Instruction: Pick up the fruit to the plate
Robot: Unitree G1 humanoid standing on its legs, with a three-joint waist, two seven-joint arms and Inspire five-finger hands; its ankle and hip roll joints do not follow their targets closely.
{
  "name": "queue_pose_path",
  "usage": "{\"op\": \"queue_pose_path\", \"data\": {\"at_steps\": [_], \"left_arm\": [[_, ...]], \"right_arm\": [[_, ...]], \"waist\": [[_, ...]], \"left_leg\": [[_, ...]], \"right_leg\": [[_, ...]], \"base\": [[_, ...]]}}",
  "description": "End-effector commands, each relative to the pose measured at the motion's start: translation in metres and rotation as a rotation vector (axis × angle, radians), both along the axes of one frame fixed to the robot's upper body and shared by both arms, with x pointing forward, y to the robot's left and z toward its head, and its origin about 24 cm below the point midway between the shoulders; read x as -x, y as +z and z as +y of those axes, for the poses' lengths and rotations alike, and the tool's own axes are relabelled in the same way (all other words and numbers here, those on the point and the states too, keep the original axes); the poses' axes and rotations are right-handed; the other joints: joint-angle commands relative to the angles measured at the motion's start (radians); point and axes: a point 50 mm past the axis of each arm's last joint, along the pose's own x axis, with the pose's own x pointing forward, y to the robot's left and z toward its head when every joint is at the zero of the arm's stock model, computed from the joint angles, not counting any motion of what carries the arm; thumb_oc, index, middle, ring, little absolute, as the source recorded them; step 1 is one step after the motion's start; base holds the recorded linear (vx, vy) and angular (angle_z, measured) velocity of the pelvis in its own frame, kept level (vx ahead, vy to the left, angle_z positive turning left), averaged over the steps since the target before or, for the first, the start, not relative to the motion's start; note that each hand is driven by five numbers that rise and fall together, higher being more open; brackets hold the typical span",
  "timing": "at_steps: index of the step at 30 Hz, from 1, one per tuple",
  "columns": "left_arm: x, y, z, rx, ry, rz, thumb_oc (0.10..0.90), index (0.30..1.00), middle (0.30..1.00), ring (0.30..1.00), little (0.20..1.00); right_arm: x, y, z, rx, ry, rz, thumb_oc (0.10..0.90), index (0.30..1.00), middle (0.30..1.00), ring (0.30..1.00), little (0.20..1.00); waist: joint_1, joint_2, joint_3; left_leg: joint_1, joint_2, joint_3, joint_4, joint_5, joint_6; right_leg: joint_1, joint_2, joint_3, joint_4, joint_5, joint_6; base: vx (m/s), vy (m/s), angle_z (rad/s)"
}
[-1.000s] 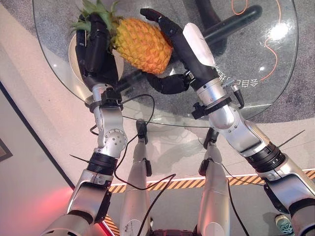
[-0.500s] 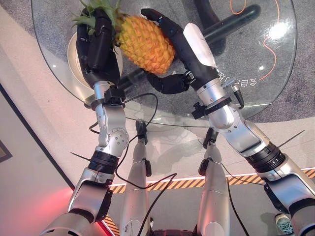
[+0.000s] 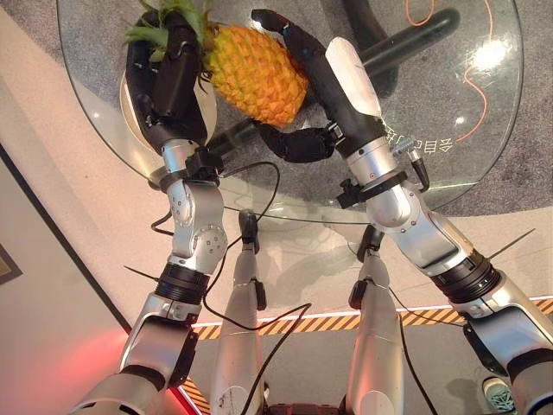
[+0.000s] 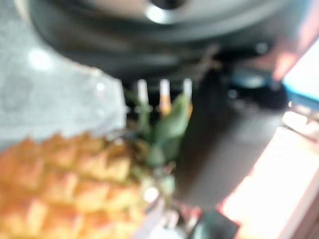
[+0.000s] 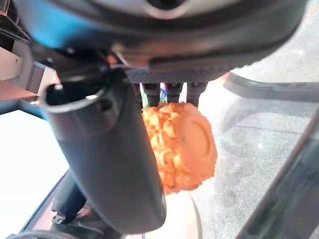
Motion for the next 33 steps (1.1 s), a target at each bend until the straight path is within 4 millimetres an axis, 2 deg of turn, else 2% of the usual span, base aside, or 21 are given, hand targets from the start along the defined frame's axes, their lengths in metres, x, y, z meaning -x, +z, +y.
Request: {"op": "queue_pose_path", "data": {"at_steps": [1,22,33], "left_arm": [[0.028,0.059,0.007,0.02,0.12,-0.327,0.1,0.3,0.3,0.3,0.2],[0.028,0.06,0.016,0.189,0.237,-0.293,0.1,0.3,0.3,0.3,0.2],[0.03,0.06,0.019,0.186,0.297,-0.306,0.1,0.3,0.3,0.3,0.2]], "right_arm": [[0.028,0.058,0.0,-0.139,0.073,-0.295,0.8,0.9,0.9,0.9,0.9],[0.025,0.063,0.003,-0.158,0.058,-0.309,0.8,0.9,0.9,0.9,0.9],[0.017,0.058,-0.013,-0.253,-0.015,-0.296,0.8,0.9,0.9,0.9,0.9]], "waist": [[0.012,0.0,-0.017],[0.011,-0.003,-0.017],[0.004,-0.004,-0.017]], "left_leg": [[0.021,-0.016,-0.037,0.036,-0.036,0.008],[0.012,-0.017,-0.04,0.03,-0.027,0.005],[0.014,-0.014,-0.039,0.031,-0.03,0.004]], "right_leg": [[0.021,0.0,-0.041,-0.027,0.056,0.017],[0.014,0.004,-0.039,-0.028,0.057,0.016],[0.013,0.004,-0.032,-0.026,0.054,0.015]], "base": [[0.0,0.0,0.0],[0.0,0.0,0.0],[0.0,0.0,0.0]]}}
